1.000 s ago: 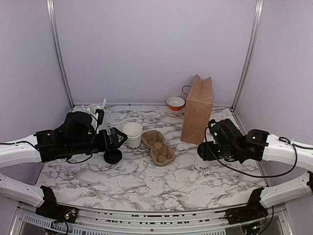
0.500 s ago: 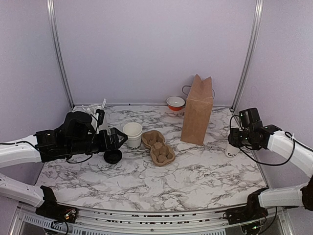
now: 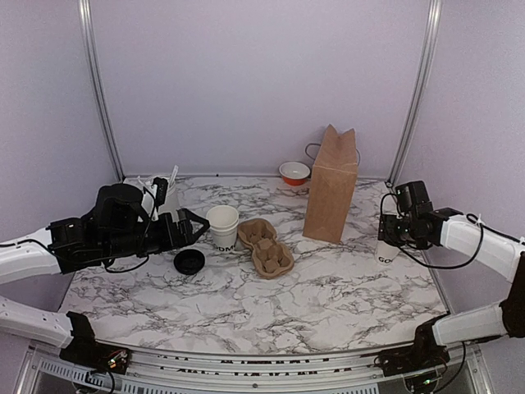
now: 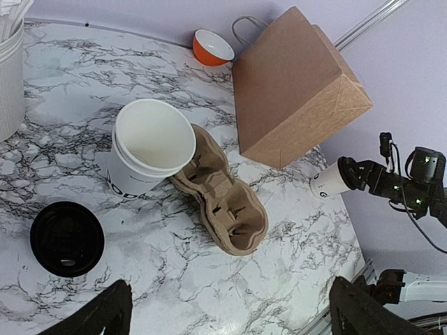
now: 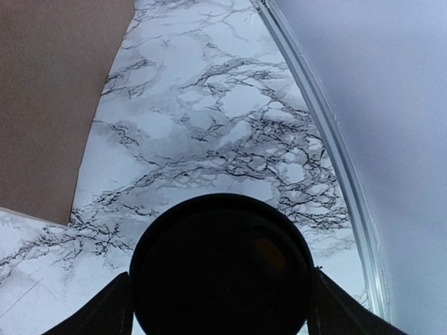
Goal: Pack the takeout coffee
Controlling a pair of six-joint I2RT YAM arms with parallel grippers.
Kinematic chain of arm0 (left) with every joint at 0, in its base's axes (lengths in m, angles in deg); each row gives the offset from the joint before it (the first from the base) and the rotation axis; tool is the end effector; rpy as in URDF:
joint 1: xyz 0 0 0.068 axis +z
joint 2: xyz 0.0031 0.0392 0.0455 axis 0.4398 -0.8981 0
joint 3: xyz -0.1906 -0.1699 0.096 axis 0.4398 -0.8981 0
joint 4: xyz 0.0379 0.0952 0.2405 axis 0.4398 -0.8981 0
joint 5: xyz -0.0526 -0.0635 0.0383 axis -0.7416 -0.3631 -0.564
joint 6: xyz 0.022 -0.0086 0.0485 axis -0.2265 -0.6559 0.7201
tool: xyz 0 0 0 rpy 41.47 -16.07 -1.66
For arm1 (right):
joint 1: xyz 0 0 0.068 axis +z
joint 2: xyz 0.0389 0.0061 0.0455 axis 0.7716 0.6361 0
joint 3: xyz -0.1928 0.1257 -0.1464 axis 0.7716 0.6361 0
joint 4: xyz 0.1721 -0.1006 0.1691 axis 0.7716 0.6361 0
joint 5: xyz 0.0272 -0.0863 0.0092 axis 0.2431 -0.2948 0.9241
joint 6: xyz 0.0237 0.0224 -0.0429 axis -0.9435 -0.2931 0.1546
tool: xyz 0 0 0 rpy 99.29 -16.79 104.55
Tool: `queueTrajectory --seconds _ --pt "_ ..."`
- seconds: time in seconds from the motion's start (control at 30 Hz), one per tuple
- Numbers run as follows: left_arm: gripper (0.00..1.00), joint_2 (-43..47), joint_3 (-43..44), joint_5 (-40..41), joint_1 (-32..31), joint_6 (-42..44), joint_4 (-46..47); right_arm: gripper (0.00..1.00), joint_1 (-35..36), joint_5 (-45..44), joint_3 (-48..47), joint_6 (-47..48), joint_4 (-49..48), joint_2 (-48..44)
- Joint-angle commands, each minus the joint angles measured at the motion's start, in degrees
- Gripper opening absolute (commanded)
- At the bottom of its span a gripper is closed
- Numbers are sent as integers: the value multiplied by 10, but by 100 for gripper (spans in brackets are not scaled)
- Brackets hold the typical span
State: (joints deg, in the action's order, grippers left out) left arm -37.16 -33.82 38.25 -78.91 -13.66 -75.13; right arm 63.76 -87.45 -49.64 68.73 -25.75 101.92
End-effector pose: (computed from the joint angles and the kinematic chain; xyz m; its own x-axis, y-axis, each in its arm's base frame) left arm 0.1468 -0.1843 0.3046 -0.6505 -0.2886 -0.7025 0.3417 0.7148 -0.6101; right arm 0.2373 0.0427 0.2333 -0.6946 0.1249 -0.7084 0.2392 0.9689 -0.0636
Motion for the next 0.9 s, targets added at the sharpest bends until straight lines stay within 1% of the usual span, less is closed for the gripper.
queueTrajectory --seconds 0.0,0.1,0.17,0.5,0.67,0.77,0.87 --pt "99 18 -6 5 2 0 -8 87 -3 -13 -2 -5 -5 -17" --pt "99 20 -8 8 2 -2 -7 97 -3 -11 -2 -8 5 -25" --pt "99 19 -7 8 2 -3 -7 100 -4 -11 -4 -7 12 -30" --pt "99 14 -7 5 2 -2 -7 100 -3 -3 -45 14 63 -65" --pt "99 -19 -6 -18 2 7 -7 100 0 41 -71 24 83 -91" --pt "99 -55 -4 -32 0 8 -6 100 23 48 -87 18 90 -101" --pt "99 -95 0 -27 -10 10 -1 97 71 37 -104 6 96 -101"
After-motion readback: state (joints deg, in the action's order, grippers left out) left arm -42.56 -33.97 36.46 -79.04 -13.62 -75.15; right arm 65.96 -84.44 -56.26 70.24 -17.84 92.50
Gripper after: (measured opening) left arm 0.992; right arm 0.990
